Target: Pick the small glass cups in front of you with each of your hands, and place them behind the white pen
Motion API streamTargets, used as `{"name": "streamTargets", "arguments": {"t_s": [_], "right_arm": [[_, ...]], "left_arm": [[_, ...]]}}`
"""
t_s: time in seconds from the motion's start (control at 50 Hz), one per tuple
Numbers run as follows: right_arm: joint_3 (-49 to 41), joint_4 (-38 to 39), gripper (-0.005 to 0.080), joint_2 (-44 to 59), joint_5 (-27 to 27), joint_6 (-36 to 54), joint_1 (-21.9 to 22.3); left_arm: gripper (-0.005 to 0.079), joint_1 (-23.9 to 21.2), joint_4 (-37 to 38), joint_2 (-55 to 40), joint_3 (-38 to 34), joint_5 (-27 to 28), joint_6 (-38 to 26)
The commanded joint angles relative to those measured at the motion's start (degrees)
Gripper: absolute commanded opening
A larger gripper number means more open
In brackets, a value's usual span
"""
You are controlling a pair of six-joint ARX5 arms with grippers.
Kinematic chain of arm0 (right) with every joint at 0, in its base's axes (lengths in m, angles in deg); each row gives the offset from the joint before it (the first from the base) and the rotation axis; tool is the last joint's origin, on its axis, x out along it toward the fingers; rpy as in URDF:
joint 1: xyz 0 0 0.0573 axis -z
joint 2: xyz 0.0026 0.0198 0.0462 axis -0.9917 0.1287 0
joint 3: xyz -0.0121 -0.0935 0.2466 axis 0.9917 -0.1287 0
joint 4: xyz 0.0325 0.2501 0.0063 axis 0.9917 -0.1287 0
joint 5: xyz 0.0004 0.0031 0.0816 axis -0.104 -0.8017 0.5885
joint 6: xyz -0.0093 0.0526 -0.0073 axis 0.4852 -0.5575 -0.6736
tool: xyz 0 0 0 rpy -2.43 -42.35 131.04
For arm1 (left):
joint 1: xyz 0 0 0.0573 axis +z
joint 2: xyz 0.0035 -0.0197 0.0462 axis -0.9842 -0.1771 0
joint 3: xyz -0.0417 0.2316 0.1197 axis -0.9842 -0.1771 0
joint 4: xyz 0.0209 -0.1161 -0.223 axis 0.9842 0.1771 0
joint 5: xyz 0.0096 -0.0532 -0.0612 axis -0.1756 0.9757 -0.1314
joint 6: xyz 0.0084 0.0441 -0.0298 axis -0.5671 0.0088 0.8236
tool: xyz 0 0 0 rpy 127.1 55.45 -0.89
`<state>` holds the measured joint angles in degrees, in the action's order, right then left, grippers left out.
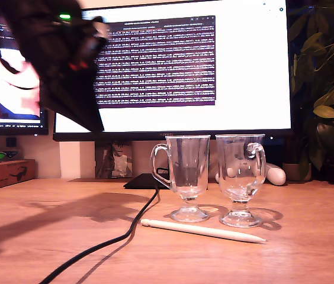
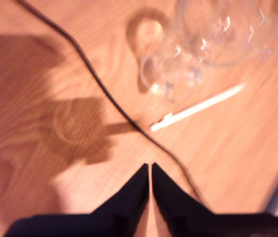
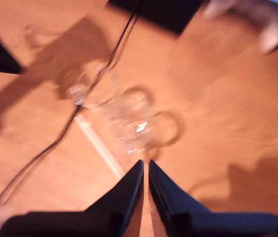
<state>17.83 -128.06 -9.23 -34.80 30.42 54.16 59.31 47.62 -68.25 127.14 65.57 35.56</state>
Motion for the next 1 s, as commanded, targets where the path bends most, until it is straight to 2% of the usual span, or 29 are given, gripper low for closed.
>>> {"name": "streamTargets", "arguments": {"t_s": [0.0,0.14,0.3,0.34,0.38,0.54,0.62,0.7,0.72,0.78,0.98], "right_arm": [[-1.03,0.9,-0.0007,-0.26,-1.03,0.85,1.16],[-6.03,3.74,-0.0008,-2.4,-0.87,1.42,4.68],[-13.77,9.75,-0.0007,-4.74,-0.83,1.4,8.79],[-15.69,11.26,-0.0007,-5.35,-0.83,1.4,9.9],[-17.18,13.49,-0.0007,-5.9,-0.7,1.4,11.02],[-23.71,21.11,-0.0008,-7.63,-0.55,1.11,15.15],[-26.6,25.49,-0.0008,-8.04,-0.52,-0.17,17.07],[-28.92,29.27,-0.0007,-8.04,-0.55,-0.42,18.8],[-29.55,30.18,-0.0007,-8.04,-0.52,-0.42,19.19],[-31.23,32.98,-0.0007,-8.04,-0.55,-0.42,20.22],[-35.58,40.57,-0.0007,-8.02,-0.5,-0.68,22.49]], "left_arm": [[-0.0022,1.16,1.2,2.49,0.09,3.13,0.85],[-0.0022,3.04,3.23,4.24,-0.04,3.8,0.83],[-0.0022,3.85,9.97,4.79,-0.22,12.46,-0.5],[-0.0022,3.98,11.15,4.79,-0.61,13.18,-0.68],[-0.0022,4.15,11.04,4.79,-1.11,15.89,-4.07],[-0.0022,6.23,8.22,6.1,-3.32,15.45,-4.39],[-0.0022,6.62,5.6,7.8,-4.24,12.07,-2.38],[-0.0022,7.41,2.45,9.6,-5.07,4.28,0.61],[-0.0022,7.63,1.51,10.08,-5.33,2.47,3.04],[-0.0022,8.11,-0.94,11.8,-6.54,-1.16,5.33],[-0.0022,8.39,-7.13,18.49,-12.02,-12.04,8.63]]}}
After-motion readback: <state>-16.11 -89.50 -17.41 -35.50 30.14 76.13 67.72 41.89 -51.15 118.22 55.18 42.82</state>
